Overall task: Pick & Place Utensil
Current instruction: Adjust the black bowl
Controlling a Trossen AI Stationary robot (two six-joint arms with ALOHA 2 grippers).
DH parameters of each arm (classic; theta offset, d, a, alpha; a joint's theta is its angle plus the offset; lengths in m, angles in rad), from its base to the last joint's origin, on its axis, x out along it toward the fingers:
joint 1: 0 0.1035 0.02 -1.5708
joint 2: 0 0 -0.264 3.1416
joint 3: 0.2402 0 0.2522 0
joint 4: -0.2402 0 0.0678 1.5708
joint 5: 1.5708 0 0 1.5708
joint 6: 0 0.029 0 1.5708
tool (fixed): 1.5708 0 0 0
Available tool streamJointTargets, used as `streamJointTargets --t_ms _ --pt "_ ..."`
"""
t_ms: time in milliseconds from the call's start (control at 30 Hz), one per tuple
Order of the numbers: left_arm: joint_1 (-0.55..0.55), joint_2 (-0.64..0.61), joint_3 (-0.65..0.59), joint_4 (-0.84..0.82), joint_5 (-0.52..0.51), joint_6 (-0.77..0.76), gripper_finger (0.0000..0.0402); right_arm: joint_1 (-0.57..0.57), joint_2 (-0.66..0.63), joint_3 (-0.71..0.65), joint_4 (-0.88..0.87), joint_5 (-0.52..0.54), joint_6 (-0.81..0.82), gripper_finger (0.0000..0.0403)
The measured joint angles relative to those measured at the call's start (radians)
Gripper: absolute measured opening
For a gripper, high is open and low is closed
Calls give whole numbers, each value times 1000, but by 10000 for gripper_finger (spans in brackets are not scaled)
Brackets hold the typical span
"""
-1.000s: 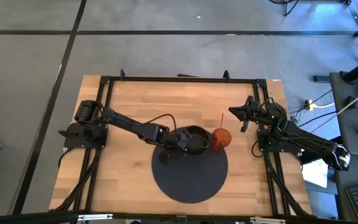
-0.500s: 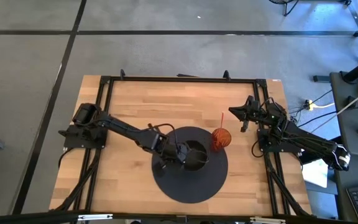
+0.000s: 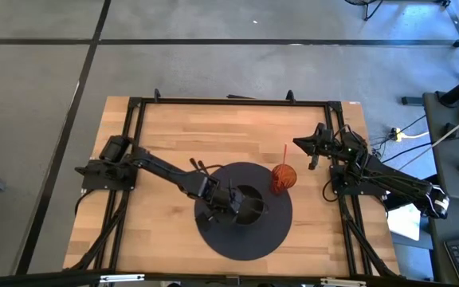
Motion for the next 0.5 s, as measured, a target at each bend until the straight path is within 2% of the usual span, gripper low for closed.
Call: streamJointTargets --t_ms 200,500 --pt "-4 5 0 -10 -59 7 31 0 0 0 -2 -1 -2 23" --pt "-11 -19 13 -45 -83 7 83 0 0 0 -7 -1 -3 23"
